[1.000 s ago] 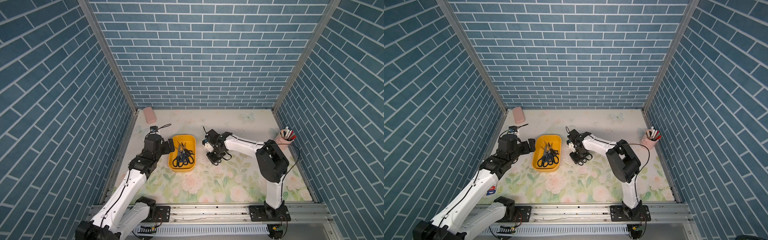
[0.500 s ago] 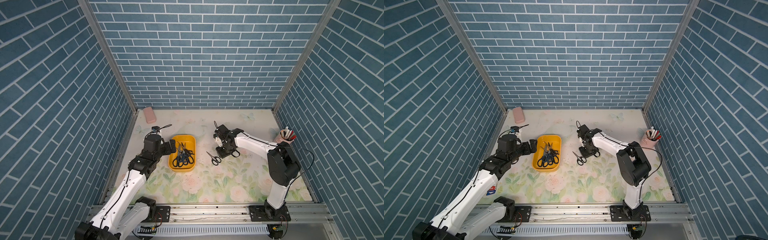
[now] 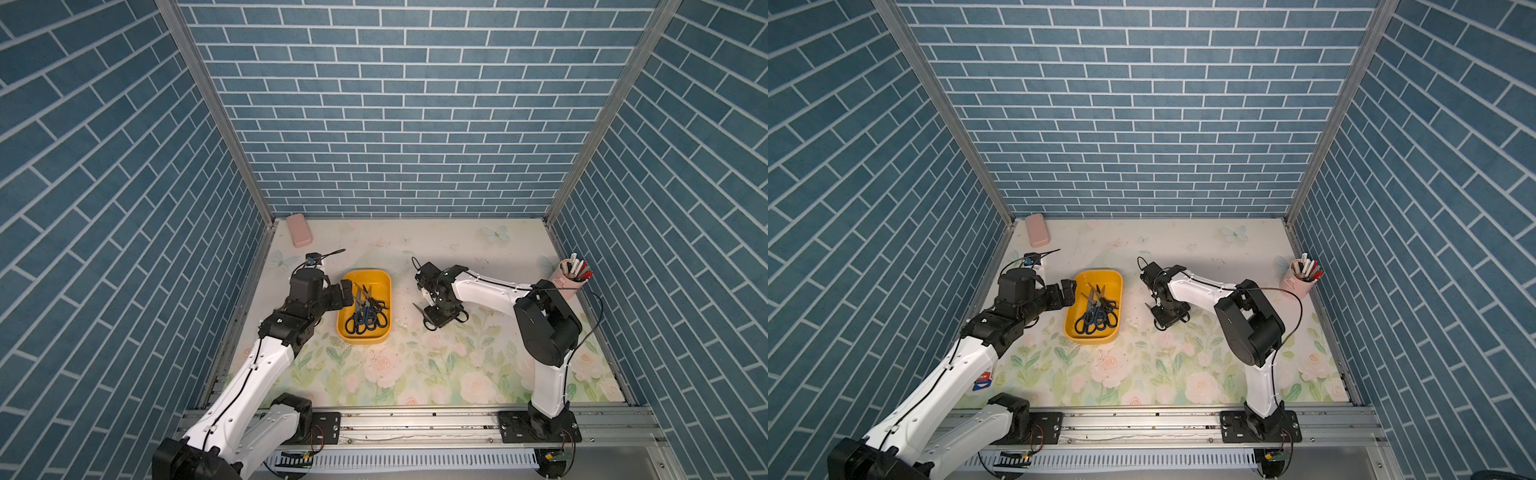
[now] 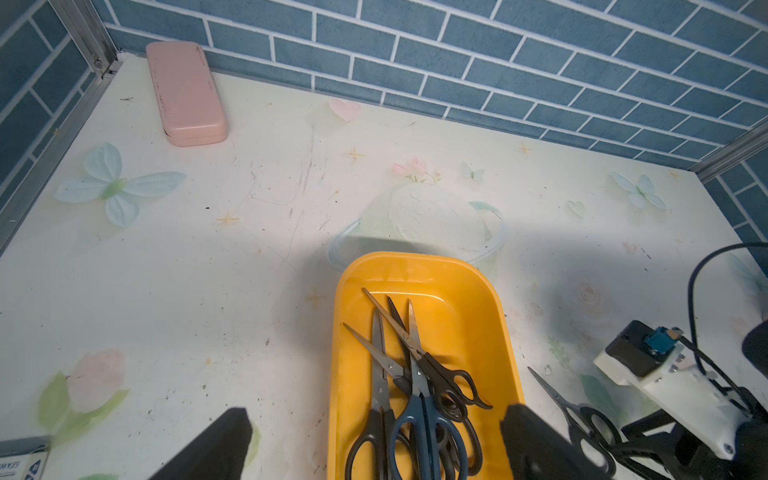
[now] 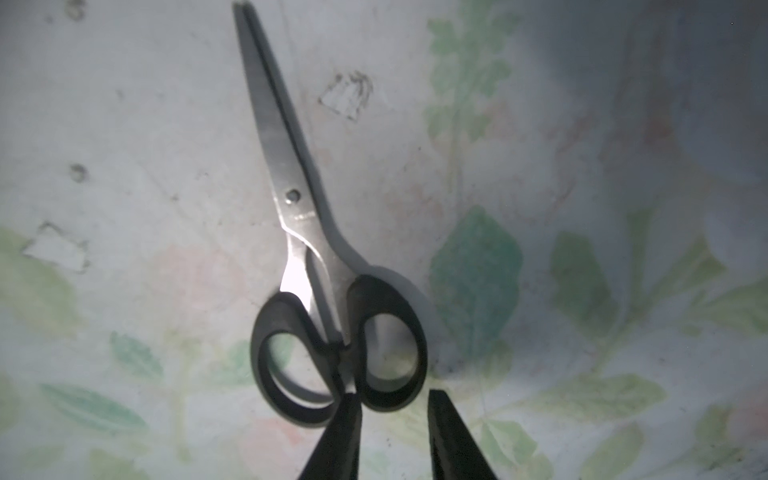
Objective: Put the scissors into the storage box
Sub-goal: Pick up the scissors from the center of the board.
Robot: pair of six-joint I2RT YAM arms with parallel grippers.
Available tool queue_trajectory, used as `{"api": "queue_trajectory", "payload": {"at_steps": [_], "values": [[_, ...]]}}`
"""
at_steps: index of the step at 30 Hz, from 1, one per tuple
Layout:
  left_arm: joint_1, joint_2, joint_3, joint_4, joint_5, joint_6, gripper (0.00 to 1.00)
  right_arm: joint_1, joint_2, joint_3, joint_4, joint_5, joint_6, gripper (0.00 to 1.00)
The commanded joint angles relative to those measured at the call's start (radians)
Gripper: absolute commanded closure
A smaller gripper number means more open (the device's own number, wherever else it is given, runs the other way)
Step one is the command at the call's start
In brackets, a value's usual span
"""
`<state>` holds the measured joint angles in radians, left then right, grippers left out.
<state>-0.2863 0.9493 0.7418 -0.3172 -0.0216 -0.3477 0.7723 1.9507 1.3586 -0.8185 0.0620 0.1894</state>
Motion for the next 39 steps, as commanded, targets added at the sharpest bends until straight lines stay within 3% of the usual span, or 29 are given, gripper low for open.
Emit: {"api": "queue_trajectory", "payload": {"at_steps": [1,13,18,25,39], "values": [[0.006,-0.001,0.001,0.001,-0.009,0.008,0.00,-0.009,0.004,0.037,0.001,0.045,0.043,0.71],[0.006,-0.006,-0.012,0.010,-0.018,0.002,0.00,-0.010,0.074,-0.029,0.081,0.021,0.032,0.79],[0.006,-0.009,-0.010,0.004,-0.031,0.006,0.00,-0.009,0.101,-0.045,0.084,0.028,0.030,1.00],[0.006,-0.017,-0.013,0.006,-0.038,0.006,0.00,-0.008,0.102,-0.047,0.076,0.030,0.031,1.00],[0.007,-0.034,-0.004,0.023,-0.100,-0.030,0.00,0.005,0.004,0.156,-0.096,0.032,0.061,1.00]]}}
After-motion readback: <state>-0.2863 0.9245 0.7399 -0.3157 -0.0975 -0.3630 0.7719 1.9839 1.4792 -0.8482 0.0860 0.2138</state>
